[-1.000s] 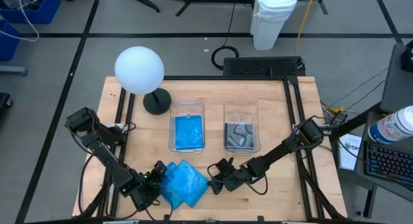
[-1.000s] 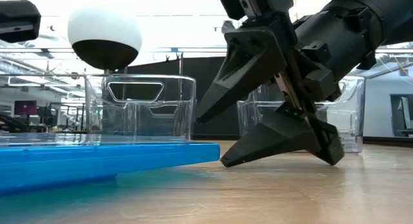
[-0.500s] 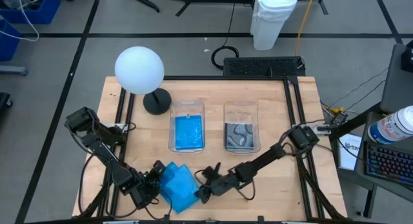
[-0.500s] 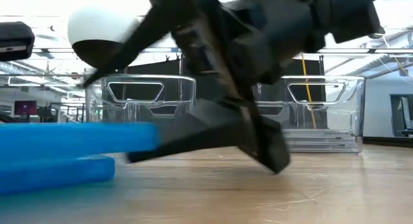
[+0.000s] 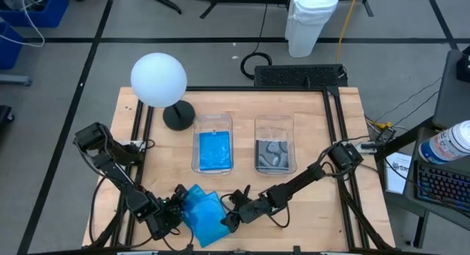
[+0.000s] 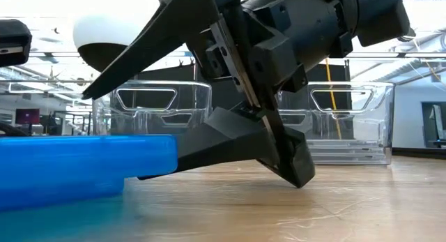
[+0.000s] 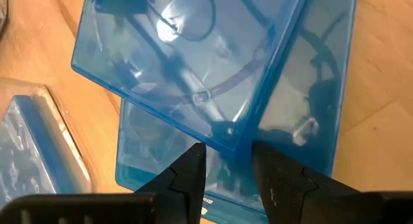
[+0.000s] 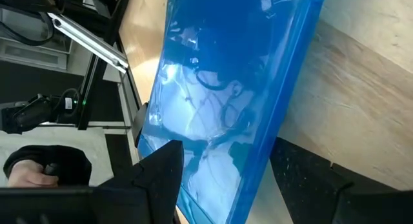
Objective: Pick & place jewel cases by type
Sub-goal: Put the blue CD case into the left transparent bin
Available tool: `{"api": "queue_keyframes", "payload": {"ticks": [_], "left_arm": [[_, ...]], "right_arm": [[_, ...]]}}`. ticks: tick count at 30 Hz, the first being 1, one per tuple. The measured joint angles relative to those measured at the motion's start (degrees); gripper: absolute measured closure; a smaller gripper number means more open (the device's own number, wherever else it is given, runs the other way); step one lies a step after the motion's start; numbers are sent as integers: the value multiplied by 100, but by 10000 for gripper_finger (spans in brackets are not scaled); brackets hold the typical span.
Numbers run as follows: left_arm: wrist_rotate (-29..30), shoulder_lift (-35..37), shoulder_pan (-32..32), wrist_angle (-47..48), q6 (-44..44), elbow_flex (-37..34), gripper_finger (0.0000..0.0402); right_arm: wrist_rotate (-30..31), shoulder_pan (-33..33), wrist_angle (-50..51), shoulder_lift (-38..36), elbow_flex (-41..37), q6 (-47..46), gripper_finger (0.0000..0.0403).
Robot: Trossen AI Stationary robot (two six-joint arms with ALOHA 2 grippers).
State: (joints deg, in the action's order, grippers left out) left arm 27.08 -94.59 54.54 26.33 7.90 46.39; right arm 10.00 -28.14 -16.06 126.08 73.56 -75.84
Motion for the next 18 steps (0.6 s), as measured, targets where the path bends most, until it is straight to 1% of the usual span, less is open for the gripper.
{"api": "queue_keyframes", "payload": {"ticks": [4,10,14,18], "left_arm": [[104,-2,0,4,73,0,270],[1077,25,2,116,174,0,270],[1095,157,51,101,170,2,270],[1087,351,128,101,403,7,270]], "right_arm": [[-111,6,2,0,-1,14,184],[-112,7,5,0,-4,29,184],[-109,6,7,0,-4,27,184],[-109,4,9,0,-4,46,184]]}}
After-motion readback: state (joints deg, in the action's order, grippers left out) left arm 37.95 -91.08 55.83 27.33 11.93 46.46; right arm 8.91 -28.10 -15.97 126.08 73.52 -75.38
